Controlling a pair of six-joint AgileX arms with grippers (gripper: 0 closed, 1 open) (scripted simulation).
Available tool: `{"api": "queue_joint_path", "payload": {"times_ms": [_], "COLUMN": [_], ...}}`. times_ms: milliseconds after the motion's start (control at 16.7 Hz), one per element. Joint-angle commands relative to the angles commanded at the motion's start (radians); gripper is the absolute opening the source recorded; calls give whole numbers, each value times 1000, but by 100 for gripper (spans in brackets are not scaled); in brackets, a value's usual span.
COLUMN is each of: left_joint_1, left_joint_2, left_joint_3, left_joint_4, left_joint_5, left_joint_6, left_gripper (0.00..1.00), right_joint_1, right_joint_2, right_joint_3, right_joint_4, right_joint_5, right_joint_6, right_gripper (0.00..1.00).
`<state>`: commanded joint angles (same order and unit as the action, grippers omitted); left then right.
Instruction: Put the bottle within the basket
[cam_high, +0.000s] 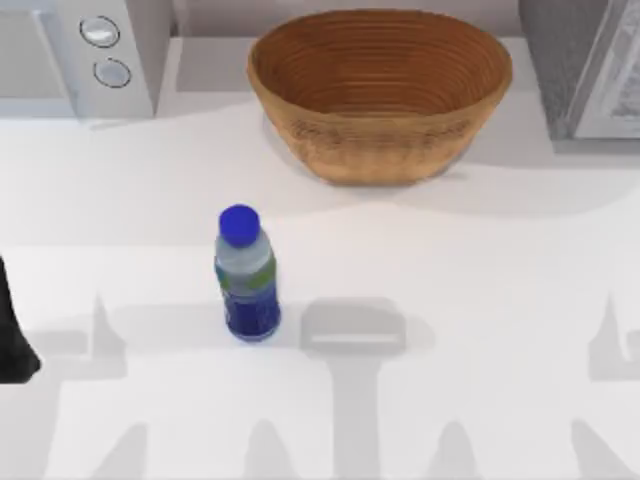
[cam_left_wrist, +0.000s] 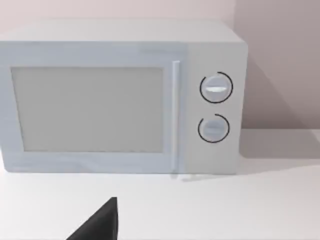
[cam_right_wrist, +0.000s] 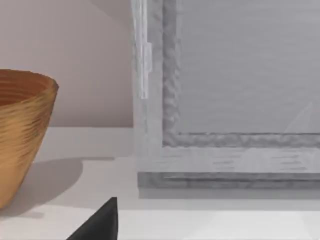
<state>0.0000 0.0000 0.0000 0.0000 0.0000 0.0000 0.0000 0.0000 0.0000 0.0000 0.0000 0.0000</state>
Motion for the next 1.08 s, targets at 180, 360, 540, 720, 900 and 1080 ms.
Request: {"api": "queue_joint_path", "payload": {"times_ms": [180,360,540,720,900,1080], "left_joint_1": [-3,-26,-58,-95,-135,-176], "left_joint_2": [10,105,293,554,855,1165], "left_joint_3": [2,12,26,39,52,66], "left_joint_4": [10,101,267,481,719,961], "left_joint_5": [5,44,104,176,255,336], "left_joint_6": [0,4,14,27,45,65], "left_gripper": [100,100,100,100,100,100], "right_joint_1": [0,0,0,0,0,0], "right_joint_2": [0,0,0,0,0,0], "right_joint_3": [0,0,0,0,0,0], "right_joint_4": [0,0,0,0,0,0], "right_joint_5": [0,0,0,0,0,0], "right_joint_6": [0,0,0,0,0,0], "right_gripper": [100,100,100,100,100,100]}}
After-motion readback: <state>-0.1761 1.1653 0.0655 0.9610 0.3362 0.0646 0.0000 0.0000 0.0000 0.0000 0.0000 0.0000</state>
